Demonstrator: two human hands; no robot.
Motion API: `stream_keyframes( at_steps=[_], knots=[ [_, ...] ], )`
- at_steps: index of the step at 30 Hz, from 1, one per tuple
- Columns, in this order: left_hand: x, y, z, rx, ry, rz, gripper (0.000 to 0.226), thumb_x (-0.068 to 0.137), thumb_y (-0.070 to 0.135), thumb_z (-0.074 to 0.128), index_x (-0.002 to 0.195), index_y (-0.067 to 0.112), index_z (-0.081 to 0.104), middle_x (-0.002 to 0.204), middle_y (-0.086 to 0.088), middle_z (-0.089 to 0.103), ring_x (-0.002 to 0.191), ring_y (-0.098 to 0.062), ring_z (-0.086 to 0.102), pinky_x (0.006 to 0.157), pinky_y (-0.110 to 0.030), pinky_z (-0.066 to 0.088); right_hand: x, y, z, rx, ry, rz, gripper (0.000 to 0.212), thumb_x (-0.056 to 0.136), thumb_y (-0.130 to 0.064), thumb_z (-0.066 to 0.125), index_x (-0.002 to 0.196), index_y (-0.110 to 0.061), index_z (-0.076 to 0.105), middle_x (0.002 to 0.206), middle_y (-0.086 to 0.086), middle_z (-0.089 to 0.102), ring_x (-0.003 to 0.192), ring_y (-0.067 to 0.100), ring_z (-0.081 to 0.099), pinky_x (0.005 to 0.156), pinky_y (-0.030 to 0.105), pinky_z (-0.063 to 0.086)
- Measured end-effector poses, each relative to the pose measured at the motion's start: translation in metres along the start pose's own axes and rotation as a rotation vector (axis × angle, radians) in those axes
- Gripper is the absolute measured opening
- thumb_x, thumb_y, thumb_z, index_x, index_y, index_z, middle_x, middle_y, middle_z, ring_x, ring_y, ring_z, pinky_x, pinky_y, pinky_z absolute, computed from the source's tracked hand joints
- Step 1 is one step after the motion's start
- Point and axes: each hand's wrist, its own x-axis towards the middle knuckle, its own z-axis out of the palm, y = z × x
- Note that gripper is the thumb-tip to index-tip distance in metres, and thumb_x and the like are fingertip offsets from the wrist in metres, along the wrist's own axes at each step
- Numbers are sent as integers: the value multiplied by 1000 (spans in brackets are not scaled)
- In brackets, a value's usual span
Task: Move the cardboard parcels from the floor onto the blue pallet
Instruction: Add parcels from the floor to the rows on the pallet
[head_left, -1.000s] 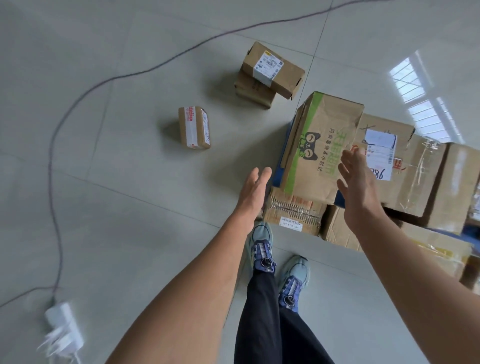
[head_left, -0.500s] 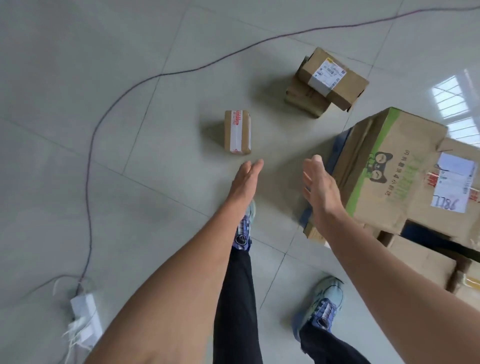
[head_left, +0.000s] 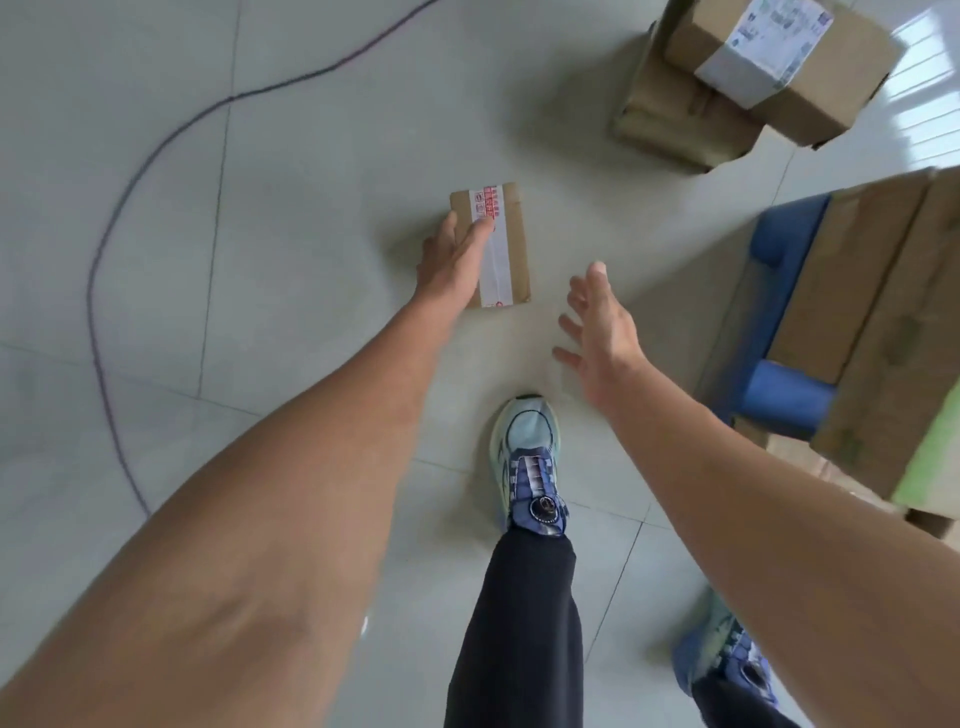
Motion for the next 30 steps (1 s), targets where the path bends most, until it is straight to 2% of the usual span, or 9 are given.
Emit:
stream_keyframes(
  at_steps=[4,7,12,13,15,18,22,27,30],
  knots=[
    [32,16,4,69,5,38,81,91,64,41,157,18,34,166,-7,25,151,-30,30,122,-49,28,26,0,15,57,12,64,63,106,-62,30,152,-23,48,151,3,47,121,22,51,101,48,47],
    [54,18,10,171,12,35,75,98,63,38,164,36,13,174,8,3,158,-27,13,124,-55,16,42,1,24,94,20,114,65,104,-65,30,152,-24,47,155,6,44,124,25,51,102,50,48],
    [70,19,13,298,-23,40,69,96,67,31,160,40,28,167,1,23,151,-32,27,121,-55,23,54,1,34,209,-14,201,73,102,-70,30,158,-24,38,164,12,35,144,34,43,113,59,41],
    [69,19,12,287,-24,53,61,97,65,32,151,39,43,159,-6,33,145,-34,35,119,-54,28,53,-1,34,255,-20,207,73,102,-70,31,159,-24,36,164,13,36,146,34,42,115,59,39],
    [59,17,10,202,-12,61,35,97,59,37,89,43,68,133,-23,51,129,-40,52,111,-55,40,44,-2,33,329,-19,210,74,102,-69,33,159,-22,35,161,13,40,145,32,44,115,58,39],
    [29,11,6,8,73,76,49,98,50,41,55,30,50,102,-25,56,120,-44,56,94,-44,48,17,-3,22,369,4,167,65,103,-67,36,149,-22,48,137,6,61,130,26,57,112,54,44],
    [-33,-5,-3,-213,223,7,37,97,62,44,98,27,59,132,-15,53,105,-16,61,83,-29,47,-32,0,-1,430,13,97,42,105,-60,40,99,-26,63,106,-7,70,111,17,65,111,50,45],
    [-136,-33,9,-353,303,-18,57,101,62,44,125,11,54,124,-3,53,104,-5,65,97,-37,51,-110,14,-40,328,28,9,45,105,-58,41,96,-29,74,91,-13,79,93,9,67,113,47,43],
    [-205,-52,28,-420,312,-44,58,102,63,41,132,15,56,127,-1,59,98,3,66,99,-34,52,-164,35,-73,196,-8,-49,50,101,-61,37,106,-29,75,120,-2,74,111,15,64,115,54,41]
  ],
)
